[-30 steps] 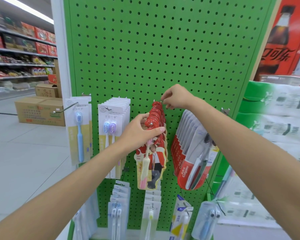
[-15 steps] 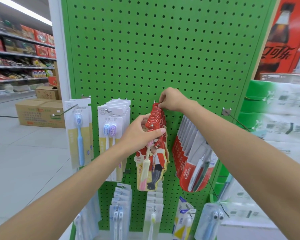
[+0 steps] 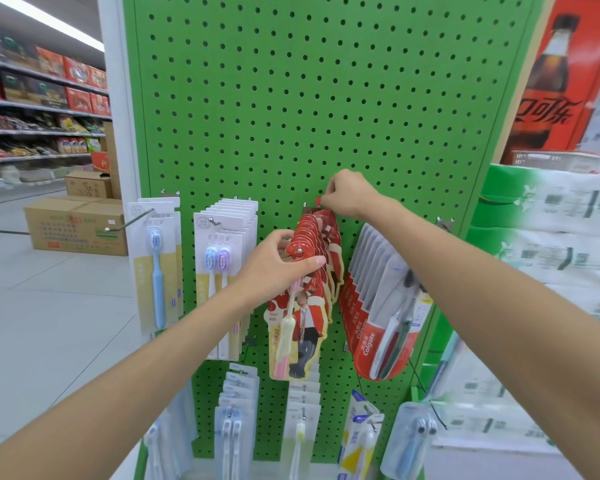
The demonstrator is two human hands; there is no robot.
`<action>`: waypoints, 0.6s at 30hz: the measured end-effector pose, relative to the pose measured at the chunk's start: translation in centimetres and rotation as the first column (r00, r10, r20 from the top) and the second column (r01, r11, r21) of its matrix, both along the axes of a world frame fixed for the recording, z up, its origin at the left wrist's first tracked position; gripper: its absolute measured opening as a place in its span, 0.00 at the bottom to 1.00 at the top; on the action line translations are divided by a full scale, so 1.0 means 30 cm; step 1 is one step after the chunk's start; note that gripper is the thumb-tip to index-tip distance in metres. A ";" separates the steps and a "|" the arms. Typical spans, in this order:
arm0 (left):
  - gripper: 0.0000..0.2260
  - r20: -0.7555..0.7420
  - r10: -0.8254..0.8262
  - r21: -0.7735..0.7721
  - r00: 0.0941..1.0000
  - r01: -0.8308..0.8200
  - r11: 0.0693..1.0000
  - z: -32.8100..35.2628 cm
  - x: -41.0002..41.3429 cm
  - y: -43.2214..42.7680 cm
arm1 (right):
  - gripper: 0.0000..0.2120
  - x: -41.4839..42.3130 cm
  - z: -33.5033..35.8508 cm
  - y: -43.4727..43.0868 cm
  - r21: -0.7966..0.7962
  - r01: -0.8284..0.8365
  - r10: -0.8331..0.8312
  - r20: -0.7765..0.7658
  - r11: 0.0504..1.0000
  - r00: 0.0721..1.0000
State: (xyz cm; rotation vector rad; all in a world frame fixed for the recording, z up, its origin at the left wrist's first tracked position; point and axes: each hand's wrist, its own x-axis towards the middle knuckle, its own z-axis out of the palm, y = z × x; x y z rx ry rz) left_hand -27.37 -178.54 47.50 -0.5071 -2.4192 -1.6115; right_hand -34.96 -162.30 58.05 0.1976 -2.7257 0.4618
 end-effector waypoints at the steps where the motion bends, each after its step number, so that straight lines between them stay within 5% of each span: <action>1: 0.32 -0.005 0.003 -0.004 1.000 -0.003 1.000 0.002 0.003 0.001 | 0.08 0.015 0.009 0.008 -0.005 0.003 -0.003 -0.012 1.000 1.000; 13: 0.30 0.000 0.057 -0.040 0.998 -0.056 0.998 0.030 0.033 0.022 | 0.09 0.208 0.048 0.084 -0.157 -0.058 0.028 -0.185 0.986 0.982; 18: 0.38 -0.016 0.107 -0.077 0.994 -0.108 0.991 0.044 0.065 0.046 | 0.09 0.339 0.038 0.101 -0.217 -0.122 0.066 -0.251 0.969 0.966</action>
